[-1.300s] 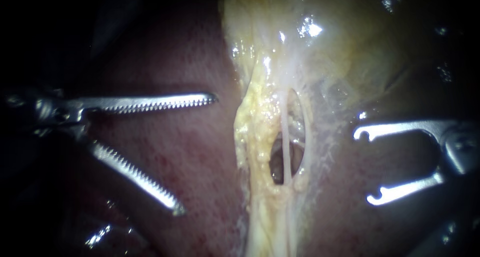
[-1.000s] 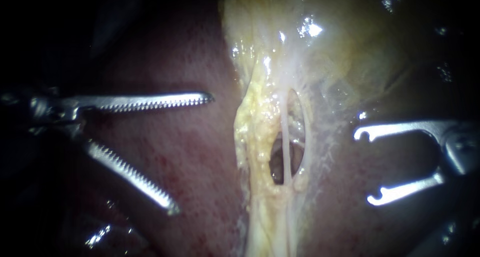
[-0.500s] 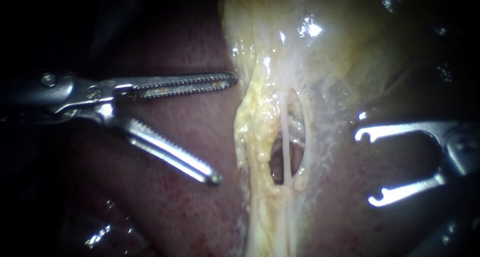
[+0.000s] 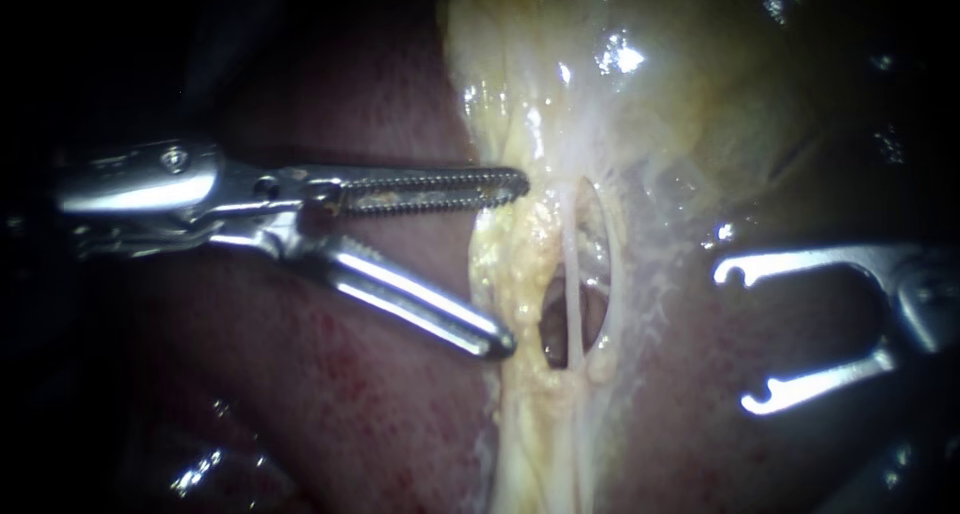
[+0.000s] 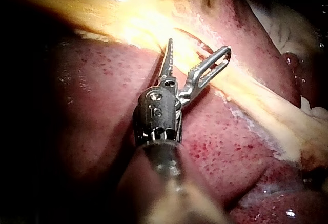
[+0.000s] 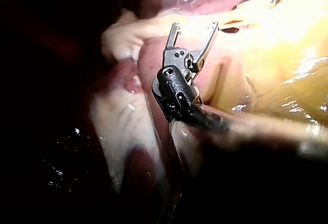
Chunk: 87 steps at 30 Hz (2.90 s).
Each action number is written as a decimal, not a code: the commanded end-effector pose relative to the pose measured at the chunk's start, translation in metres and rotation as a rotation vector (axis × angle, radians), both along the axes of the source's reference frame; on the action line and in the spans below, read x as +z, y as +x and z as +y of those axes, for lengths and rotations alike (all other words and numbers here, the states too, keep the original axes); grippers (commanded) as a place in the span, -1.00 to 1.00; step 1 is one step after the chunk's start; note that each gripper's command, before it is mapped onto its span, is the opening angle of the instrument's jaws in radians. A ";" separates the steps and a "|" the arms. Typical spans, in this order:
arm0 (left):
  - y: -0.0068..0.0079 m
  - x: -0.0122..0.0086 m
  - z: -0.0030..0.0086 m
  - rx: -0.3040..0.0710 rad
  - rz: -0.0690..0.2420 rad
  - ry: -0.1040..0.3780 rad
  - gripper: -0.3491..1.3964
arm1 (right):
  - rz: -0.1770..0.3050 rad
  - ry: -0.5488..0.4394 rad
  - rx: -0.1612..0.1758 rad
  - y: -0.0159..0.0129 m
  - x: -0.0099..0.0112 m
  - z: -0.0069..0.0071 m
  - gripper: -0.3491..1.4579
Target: Grabbing gallbladder
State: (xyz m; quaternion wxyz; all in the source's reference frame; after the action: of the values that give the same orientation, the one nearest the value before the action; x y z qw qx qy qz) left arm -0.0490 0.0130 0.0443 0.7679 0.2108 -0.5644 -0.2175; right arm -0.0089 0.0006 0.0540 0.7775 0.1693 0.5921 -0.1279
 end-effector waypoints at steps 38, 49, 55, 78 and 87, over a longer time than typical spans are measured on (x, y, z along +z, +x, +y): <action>0.0006 0.0014 0.0001 -0.094 0.071 0.083 0.00 | -0.013 0.023 0.006 -0.0001 -0.0001 -0.0003 0.02; 0.0006 0.0012 -0.0001 -0.127 0.086 0.184 -0.37 | -0.015 0.028 0.007 -0.0001 0.0000 -0.0004 0.02; 0.0007 0.0014 0.0001 -0.135 0.093 0.207 -0.56 | -0.018 0.032 0.009 -0.0001 0.0000 -0.0004 0.02; 0.0014 0.0016 0.0001 -0.140 0.108 0.230 -1.00 | -0.020 0.037 0.010 -0.0002 0.0000 -0.0005 0.02; 0.0014 0.0016 0.0001 -0.141 0.109 0.230 -1.00 | -0.020 0.037 0.009 -0.0002 0.0000 -0.0005 0.02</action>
State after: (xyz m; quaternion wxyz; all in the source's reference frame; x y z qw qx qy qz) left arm -0.0476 0.0131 0.0459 0.7510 0.2452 -0.5067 -0.3451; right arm -0.0091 0.0001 0.0541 0.7807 0.1822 0.5873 -0.1114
